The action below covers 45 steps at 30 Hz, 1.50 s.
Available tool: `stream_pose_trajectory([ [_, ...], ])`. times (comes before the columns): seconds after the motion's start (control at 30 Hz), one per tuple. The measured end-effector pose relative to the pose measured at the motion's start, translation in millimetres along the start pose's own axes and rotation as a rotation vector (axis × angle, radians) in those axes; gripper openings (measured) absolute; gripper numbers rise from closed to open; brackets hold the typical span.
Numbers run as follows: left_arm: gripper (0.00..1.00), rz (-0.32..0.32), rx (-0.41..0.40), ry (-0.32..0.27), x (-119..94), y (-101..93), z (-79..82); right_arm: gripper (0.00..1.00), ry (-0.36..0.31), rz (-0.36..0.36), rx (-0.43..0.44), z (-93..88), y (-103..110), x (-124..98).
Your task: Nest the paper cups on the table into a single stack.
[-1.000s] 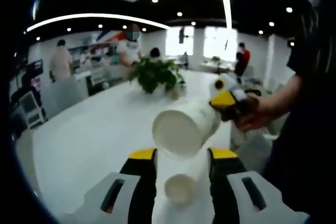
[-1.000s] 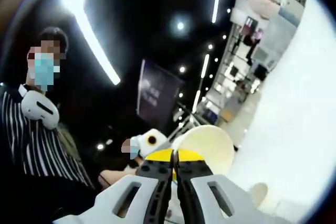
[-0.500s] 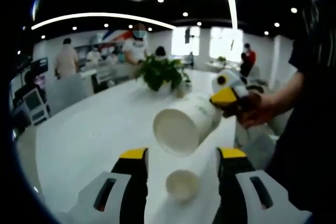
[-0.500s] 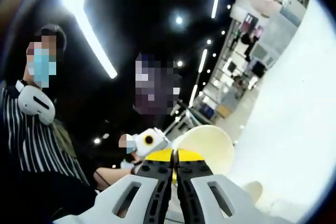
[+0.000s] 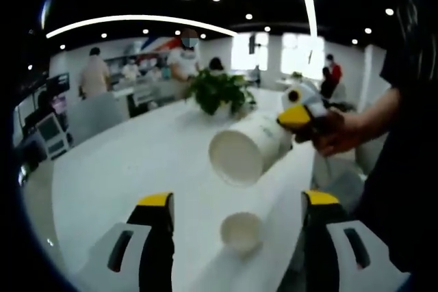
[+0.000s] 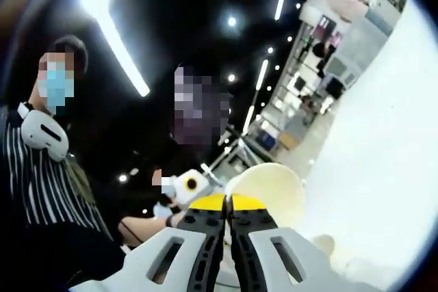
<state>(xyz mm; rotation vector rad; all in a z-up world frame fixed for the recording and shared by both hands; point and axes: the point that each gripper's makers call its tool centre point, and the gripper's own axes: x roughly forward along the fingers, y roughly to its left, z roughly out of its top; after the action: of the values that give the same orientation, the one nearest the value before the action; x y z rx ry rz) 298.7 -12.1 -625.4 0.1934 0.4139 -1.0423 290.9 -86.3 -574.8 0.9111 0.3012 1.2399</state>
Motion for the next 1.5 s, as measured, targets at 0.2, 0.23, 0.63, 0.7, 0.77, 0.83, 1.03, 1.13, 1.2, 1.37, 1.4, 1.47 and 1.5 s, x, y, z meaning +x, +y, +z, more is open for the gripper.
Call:
stream_pose_trajectory([
  [0.2, 0.92, 0.043, -0.025, -0.015, -4, 5.7, -3.3, 0.0, 0.006, -0.003, 0.002, 1.1, -1, -1],
  [0.23, 0.96, 0.057, -0.034, -0.021, -5, 7.7, -3.0, 0.0, 0.006, -0.002, 0.003, 1.3, -1, -1],
  [0.63, 0.97, 0.07, -0.073, -0.037, -13, 9.2, -10.8, 0.0, 0.137, -0.035, -0.159, 10.9, 1, 4],
  [0.7, 0.97, 0.076, -0.072, -0.034, -13, 9.8, -13.4, 0.0, 0.169, -0.024, -0.182, 17.1, 6, 7],
  [0.77, 0.96, 0.077, -0.07, -0.033, -13, 9.4, -15.1, 0.0, 0.215, -0.024, -0.223, 21.0, 7, 10],
  [0.83, 0.97, 0.08, -0.069, -0.028, -14, 9.2, -16.7, 0.0, 0.27, -0.024, -0.277, 23.9, 9, 12],
  [1.03, 0.96, 0.091, -0.077, -0.021, -15, 10.0, -25.8, 0.0, 0.487, -0.024, -0.486, 21.3, 13, 22],
  [1.13, 0.95, 0.103, -0.085, -0.016, -16, 11.1, -31.6, 0.0, 0.54, -0.006, -0.53, 20.8, 19, 26],
  [1.2, 0.95, 0.109, -0.087, -0.02, -17, 11.6, -34.5, 0.0, 0.579, 0.003, -0.538, 18.3, 22, 29],
  [1.37, 0.94, 0.11, -0.099, -0.019, -16, 11.0, -42.1, 0.0, 0.7, 0.0, -0.632, 11.7, 21, 27],
  [1.4, 0.94, 0.108, -0.091, -0.01, -16, 10.6, -43.5, 0.0, 0.745, -0.001, -0.672, 9.4, 20, 26],
  [1.47, 0.93, 0.112, -0.084, -0.008, -17, 12.4, -44.3, 0.0, 0.83, 0.018, -0.748, 3.7, 20, 23],
  [1.5, 0.94, 0.113, -0.088, -0.01, -17, 13.9, -45.1, 0.0, 0.867, 0.024, -0.779, 1.1, 20, 21],
])
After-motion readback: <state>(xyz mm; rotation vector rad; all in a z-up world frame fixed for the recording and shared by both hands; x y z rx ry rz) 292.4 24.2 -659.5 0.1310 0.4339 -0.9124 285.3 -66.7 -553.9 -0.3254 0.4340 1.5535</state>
